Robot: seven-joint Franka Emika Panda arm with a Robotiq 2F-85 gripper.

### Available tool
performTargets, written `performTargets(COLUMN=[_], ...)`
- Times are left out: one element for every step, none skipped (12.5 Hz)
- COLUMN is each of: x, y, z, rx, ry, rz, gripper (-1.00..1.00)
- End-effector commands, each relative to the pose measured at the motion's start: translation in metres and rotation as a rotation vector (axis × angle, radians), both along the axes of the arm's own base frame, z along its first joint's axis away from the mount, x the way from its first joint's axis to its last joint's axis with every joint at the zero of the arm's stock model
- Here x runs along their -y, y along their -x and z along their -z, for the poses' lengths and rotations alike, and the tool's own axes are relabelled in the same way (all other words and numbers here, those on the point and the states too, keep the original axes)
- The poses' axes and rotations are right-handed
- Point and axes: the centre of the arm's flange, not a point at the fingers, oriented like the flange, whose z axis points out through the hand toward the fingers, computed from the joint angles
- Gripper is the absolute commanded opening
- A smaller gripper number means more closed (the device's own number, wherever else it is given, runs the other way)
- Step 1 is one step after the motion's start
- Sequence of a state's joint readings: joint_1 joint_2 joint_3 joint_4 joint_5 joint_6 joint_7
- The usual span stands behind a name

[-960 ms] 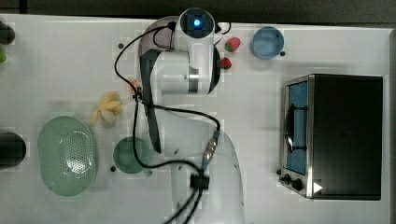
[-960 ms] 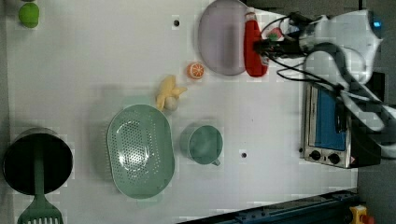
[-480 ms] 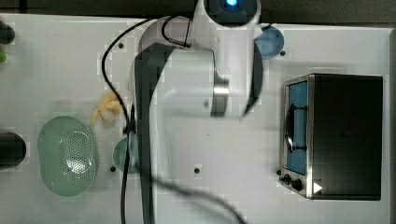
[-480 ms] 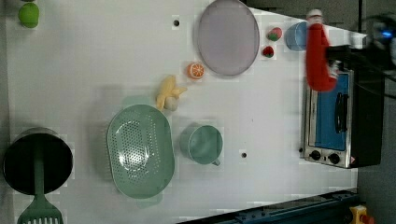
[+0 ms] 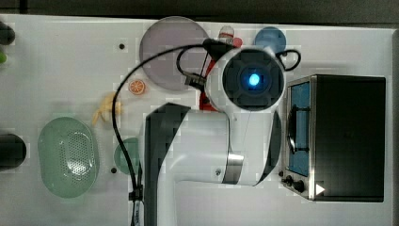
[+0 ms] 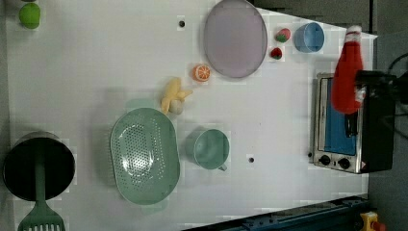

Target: Pick ketchup from plate and place it on table.

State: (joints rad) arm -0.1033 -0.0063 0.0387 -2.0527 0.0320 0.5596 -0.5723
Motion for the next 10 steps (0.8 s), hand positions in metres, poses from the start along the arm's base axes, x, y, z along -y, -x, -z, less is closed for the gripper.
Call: performTargets(x=[0.005, 0.004, 0.002, 0.002, 0.001, 0.001, 0.000, -0.001, -0.001, -0.001], y=[0.030, 0.037, 0.043, 0.050, 0.055, 0.056, 0.055, 0.055, 0.053, 0.051], z=[0.122, 0.139, 0.156, 0.175, 0.194, 0.209, 0.223, 0.234, 0.240, 0.240], rx=[-0.127, -0.111, -0.109, -0.131, -0.158, -0.170, -0.170, -0.163, -0.148, -0.124], ry=[-0.006, -0.004, -0.004, -0.005, -0.007, -0.008, -0.008, -0.008, -0.008, -0.006], rz=[0.066, 0.065, 0.065, 0.065, 0.065, 0.065, 0.065, 0.064, 0.064, 0.064], gripper=[0.17, 0.17, 0.17, 0.17, 0.17, 0.17, 0.17, 0.17, 0.17, 0.17])
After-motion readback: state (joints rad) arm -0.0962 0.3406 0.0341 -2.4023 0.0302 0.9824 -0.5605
